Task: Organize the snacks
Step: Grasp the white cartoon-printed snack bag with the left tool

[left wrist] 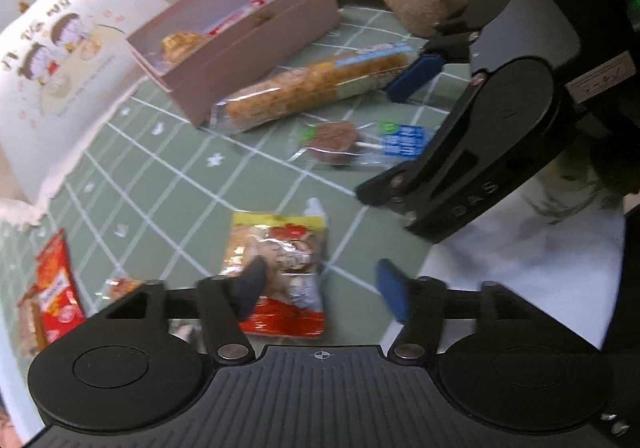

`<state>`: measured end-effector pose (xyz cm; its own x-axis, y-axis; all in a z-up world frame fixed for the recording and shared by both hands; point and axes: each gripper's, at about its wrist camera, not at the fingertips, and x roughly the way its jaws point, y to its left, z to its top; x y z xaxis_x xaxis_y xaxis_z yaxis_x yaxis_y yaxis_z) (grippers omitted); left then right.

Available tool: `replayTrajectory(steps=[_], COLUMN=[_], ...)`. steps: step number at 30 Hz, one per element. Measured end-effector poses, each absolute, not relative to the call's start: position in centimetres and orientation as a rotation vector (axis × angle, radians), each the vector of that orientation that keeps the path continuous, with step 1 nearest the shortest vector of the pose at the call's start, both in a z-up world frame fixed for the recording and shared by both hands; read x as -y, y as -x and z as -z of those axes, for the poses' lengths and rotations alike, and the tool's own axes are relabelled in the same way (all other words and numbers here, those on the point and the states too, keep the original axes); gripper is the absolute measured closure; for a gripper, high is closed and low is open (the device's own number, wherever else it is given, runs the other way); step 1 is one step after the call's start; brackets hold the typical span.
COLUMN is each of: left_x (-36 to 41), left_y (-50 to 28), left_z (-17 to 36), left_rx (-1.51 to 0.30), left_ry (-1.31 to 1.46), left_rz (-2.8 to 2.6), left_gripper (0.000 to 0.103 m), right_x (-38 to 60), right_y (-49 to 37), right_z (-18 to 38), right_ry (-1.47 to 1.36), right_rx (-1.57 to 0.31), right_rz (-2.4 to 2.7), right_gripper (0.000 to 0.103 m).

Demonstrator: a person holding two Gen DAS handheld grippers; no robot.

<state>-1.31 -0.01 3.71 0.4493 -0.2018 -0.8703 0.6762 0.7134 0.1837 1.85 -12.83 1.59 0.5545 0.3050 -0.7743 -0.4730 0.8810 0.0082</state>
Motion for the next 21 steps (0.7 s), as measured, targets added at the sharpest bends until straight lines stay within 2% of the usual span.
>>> replayTrajectory(steps=[5, 9, 15, 19, 21], left_x=[-1.2, -2.6, -3.4, -4.4, -5.0], left_y=[1.0, -0.7, -3.1, -3.9, -3.7], left_z=[-4.9, -4.7, -3.6, -3.7, -3.9], left_rx=[-0.962, -0.961, -1.015, -1.047, -1.057], left_ry=[-0.394, -0.409, -0.313, -0.198, -0.142], left_rz=[0.595, 0.455, 0.428, 0.366, 0.349], left_gripper=[0.032, 0.034, 0.032, 0.035, 0.037], right_x=[13.0, 13.0, 13.3, 13.3, 13.1], right_y=[-1.8, -1.7, -1.6, -1.4, -1.1], right_z=[-1.6, -1.4, -1.3, -1.1, -1.0], right_ry=[0.211, 0.205, 0.211, 0.21, 0.215], right_rx=[-0.866, -0.857, -0.844, -0.87, -0.879], right_rz=[-0.467, -0.465, -0.48, -0.478, -0.471], right_gripper=[0.014, 0.012, 0.011, 0.0, 0.0])
